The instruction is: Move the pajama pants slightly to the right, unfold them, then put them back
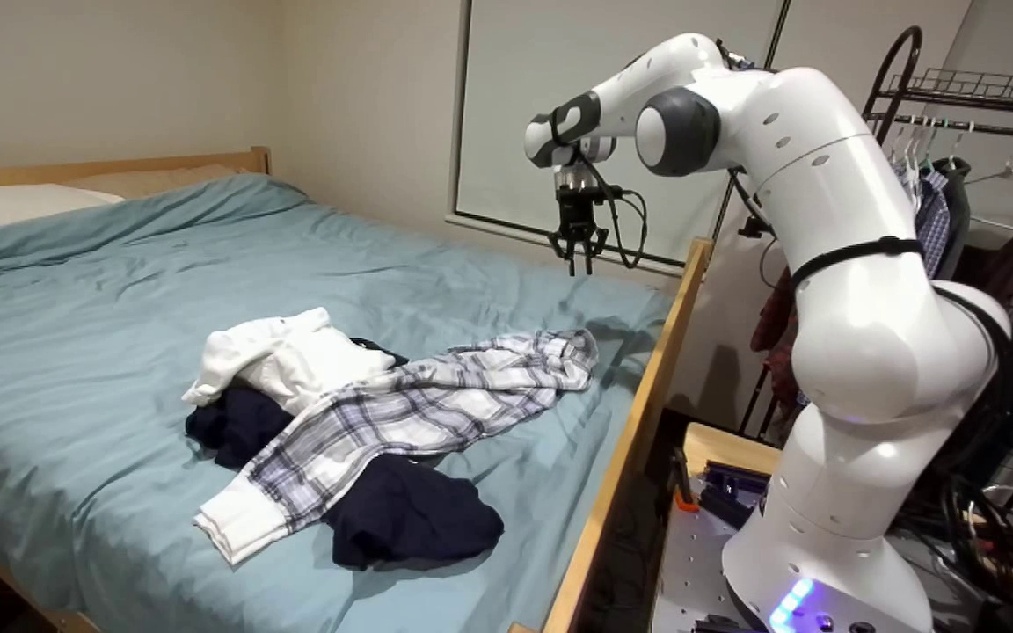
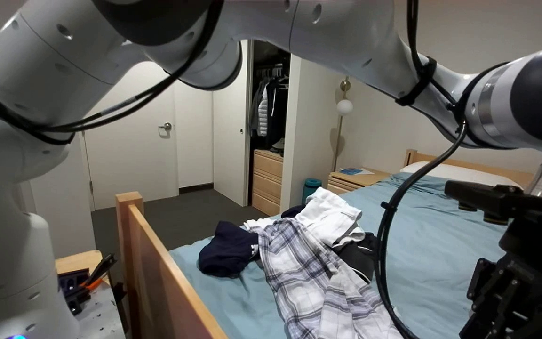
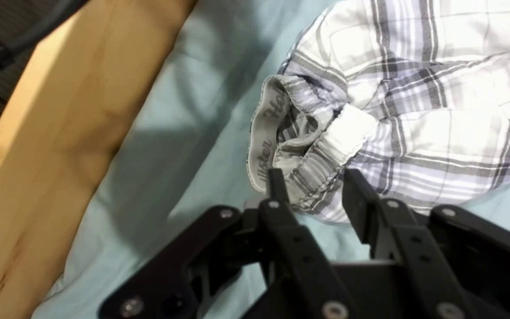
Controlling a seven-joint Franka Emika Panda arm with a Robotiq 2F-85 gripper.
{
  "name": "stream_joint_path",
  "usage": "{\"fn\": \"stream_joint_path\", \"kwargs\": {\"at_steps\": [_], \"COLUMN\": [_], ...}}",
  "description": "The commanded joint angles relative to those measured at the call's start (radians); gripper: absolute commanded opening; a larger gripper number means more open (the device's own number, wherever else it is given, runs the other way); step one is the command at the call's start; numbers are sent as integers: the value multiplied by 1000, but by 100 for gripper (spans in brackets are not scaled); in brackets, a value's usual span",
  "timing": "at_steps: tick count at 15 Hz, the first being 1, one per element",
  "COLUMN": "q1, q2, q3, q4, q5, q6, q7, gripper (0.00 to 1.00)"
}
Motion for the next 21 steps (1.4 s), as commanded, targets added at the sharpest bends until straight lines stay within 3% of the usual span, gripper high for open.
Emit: {"fn": "stream_joint_path", "kwargs": {"at_steps": [1, 6, 12, 18, 19, 21], "q1": [-36, 4, 118, 200, 193, 207], "q2": [20, -125, -293, -316, -305, -304], "q3": [29, 110, 226, 280, 269, 274], "q4": [47, 54, 31, 46, 72, 65], "q5": [75, 223, 218, 159, 196, 183], "q6": [-8, -115, -347, -622, -572, -600], "q7": [10, -42, -78, -157, -97, -118], "gripper": [69, 100, 100, 100, 100, 100]}}
